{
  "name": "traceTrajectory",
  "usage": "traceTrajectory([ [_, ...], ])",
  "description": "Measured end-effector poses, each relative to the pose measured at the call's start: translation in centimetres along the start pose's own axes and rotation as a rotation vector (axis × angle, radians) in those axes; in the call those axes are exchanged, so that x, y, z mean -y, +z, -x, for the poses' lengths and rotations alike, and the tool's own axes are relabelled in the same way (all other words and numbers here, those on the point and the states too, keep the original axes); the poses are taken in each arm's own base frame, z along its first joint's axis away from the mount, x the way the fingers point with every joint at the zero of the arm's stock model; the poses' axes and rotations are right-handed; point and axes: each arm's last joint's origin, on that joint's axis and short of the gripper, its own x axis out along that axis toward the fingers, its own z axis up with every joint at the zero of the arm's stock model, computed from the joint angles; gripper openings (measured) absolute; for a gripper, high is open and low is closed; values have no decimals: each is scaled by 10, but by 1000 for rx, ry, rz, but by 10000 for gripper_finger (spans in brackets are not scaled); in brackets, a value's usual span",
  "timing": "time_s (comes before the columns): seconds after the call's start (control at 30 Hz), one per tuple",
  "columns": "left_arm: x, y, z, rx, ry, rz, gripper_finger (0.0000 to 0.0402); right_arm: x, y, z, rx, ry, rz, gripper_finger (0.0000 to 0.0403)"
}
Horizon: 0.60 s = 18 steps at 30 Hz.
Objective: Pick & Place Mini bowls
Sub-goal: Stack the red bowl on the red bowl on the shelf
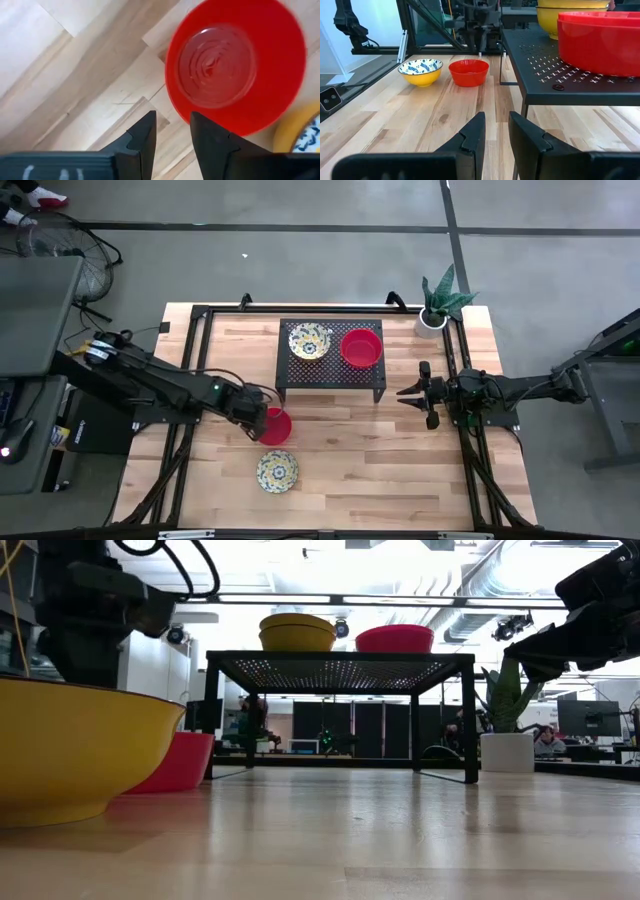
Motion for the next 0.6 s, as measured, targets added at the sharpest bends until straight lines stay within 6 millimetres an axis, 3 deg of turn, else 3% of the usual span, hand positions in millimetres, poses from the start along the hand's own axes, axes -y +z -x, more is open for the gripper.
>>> traceTrajectory([
  [0.3, 16, 4, -19, -22, -52, 9, 117, 0, 0, 0, 0, 0, 0, 73],
  [0.6, 19, 4, -29, -53, -22, 4, 117, 0, -1, 0, -7, -1, 0, 73],
])
